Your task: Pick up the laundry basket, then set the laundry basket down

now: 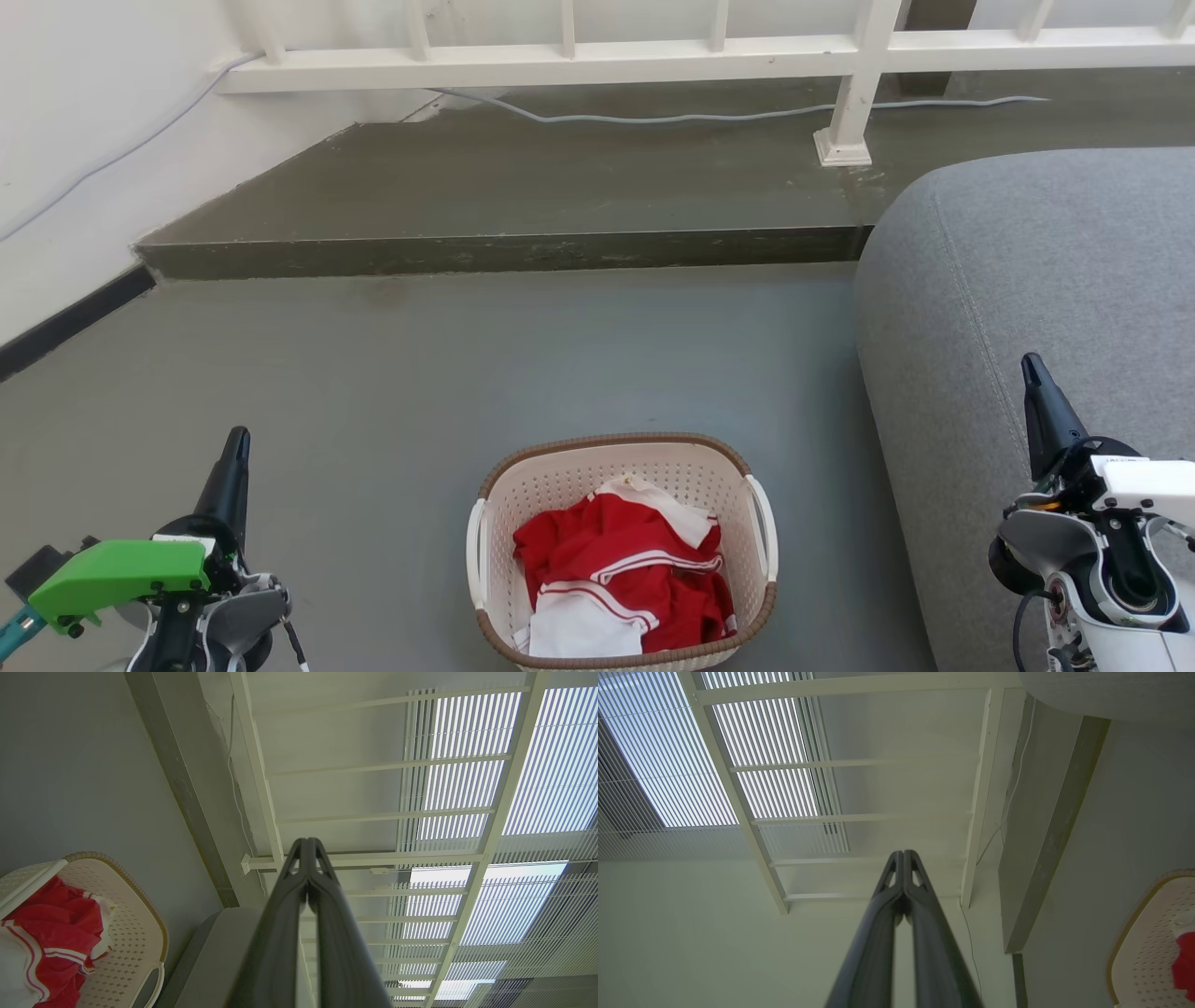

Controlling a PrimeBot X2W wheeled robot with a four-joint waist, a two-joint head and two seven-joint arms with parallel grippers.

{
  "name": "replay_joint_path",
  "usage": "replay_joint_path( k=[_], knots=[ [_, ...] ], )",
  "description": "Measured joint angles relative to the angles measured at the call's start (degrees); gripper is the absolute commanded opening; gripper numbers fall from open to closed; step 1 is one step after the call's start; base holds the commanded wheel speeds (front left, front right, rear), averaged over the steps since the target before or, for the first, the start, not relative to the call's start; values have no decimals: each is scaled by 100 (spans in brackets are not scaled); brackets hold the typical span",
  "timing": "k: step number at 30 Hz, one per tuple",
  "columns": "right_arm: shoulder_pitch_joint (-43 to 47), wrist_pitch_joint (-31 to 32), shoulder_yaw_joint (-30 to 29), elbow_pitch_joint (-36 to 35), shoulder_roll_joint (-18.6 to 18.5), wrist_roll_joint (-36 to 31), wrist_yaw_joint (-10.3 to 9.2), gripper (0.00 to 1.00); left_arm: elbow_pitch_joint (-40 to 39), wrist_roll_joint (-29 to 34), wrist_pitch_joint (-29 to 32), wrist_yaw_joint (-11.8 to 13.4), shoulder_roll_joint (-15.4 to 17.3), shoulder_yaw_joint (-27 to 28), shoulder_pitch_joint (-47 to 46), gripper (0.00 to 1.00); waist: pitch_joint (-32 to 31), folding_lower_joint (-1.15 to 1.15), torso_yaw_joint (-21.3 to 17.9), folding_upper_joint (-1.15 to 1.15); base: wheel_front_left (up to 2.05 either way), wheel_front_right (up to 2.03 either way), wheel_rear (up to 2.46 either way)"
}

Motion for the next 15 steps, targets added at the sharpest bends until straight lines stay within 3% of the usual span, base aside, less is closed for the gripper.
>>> replay_joint_path(
  k=[15],
  knots=[
    [0,0,-2,-1,0,0,0,0,0,0,0,0,-2,7,0,0,0,0,0,0,0,0,0]
  ],
)
